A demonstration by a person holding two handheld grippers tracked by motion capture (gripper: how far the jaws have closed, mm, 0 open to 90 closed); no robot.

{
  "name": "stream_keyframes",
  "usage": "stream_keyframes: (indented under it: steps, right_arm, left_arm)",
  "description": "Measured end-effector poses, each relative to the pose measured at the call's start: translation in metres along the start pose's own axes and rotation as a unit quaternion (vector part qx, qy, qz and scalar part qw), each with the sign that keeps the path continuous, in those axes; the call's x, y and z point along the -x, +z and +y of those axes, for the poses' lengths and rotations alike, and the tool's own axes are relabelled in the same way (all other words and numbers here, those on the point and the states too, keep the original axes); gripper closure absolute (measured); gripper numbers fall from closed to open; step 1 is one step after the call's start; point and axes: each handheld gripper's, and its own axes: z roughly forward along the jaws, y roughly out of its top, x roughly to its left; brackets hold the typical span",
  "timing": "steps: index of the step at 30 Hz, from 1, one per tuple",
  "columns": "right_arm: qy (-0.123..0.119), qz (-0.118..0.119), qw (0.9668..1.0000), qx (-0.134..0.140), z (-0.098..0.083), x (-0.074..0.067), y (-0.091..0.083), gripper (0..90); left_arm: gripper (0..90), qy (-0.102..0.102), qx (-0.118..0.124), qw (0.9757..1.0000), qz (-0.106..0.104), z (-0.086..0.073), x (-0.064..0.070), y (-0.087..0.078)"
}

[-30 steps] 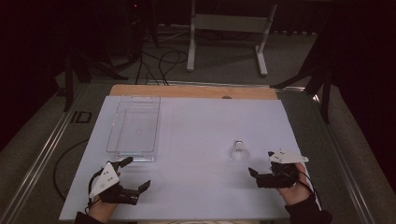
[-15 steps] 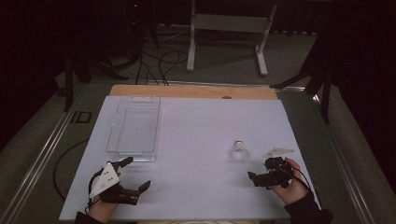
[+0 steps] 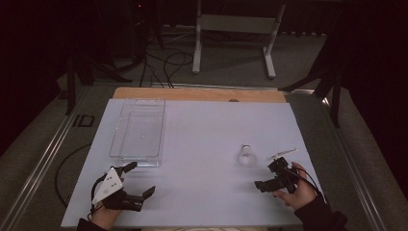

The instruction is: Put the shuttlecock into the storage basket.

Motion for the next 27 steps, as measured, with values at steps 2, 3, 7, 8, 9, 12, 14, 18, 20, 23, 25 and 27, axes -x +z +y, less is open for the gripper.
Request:
stream_keyframes:
  steps: [2, 3, 7, 8, 9, 12, 14, 18, 20, 23, 25, 27]
  right_arm:
    - [0.002, 0.006, 0.9999, -0.011, 0.0, 0.0, 0.001, 7.5]
    - [0.002, 0.008, 0.9998, -0.016, 0.001, 0.0, 0.002, 7.5]
    - [0.006, 0.014, 0.9991, -0.039, 0.001, -0.001, 0.004, 7.6]
    - [0.003, 0.014, 0.999, -0.043, 0.001, 0.0, 0.005, 7.6]
    - [0.005, 0.013, 0.9986, -0.051, 0.002, -0.001, 0.006, 7.6]
    - [0.008, 0.01, 0.9975, -0.069, 0.003, 0.0, 0.008, 7.6]
    - [0.01, 0.015, 0.9965, -0.081, 0.004, 0.001, 0.01, 7.6]
    - [0.02, 0.021, 0.9933, -0.112, 0.006, 0.004, 0.014, 8.4]
    - [0.023, 0.019, 0.9922, -0.121, 0.008, 0.006, 0.014, 8.4]
    - [0.028, 0.02, 0.9905, -0.133, 0.012, 0.01, 0.015, 10.9]
    - [0.035, 0.023, 0.9891, -0.141, 0.014, 0.013, 0.017, 12.4]
    - [0.039, 0.022, 0.9883, -0.146, 0.017, 0.016, 0.019, 12.9]
  left_arm:
    - [0.2, 0.001, 0.0, 1.0, 0.0, 0.0, 0.0, 0.0]
    - [0.2, 0.001, -0.001, 1.0, 0.0, 0.0, 0.0, 0.0]
    - [0.2, 0.001, -0.002, 1.0, 0.0, 0.0, 0.0, 0.0]
    - [0.2, 0.002, -0.002, 1.0, 0.0, 0.0, 0.0, 0.0]
    - [0.2, 0.002, -0.002, 1.0, 0.0, 0.0, 0.0, 0.0]
    - [0.2, 0.001, -0.002, 1.0, 0.0, 0.0, 0.0, 0.0]
    - [0.2, 0.001, -0.002, 1.0, 0.0, 0.0, 0.0, 0.0]
    - [0.2, 0.001, -0.002, 1.0, 0.0, 0.0, 0.0, 0.0]
    - [0.2, 0.001, -0.002, 1.0, 0.0, 0.0, 0.0, 0.0]
    - [0.2, 0.001, -0.002, 1.0, 0.0, 0.0, 0.0, 0.0]
    - [0.2, -0.001, -0.001, 1.0, 0.0, 0.0, 0.0, 0.0]
    - [0.2, 0.001, -0.001, 1.0, -0.001, 0.0, 0.0, 0.0]
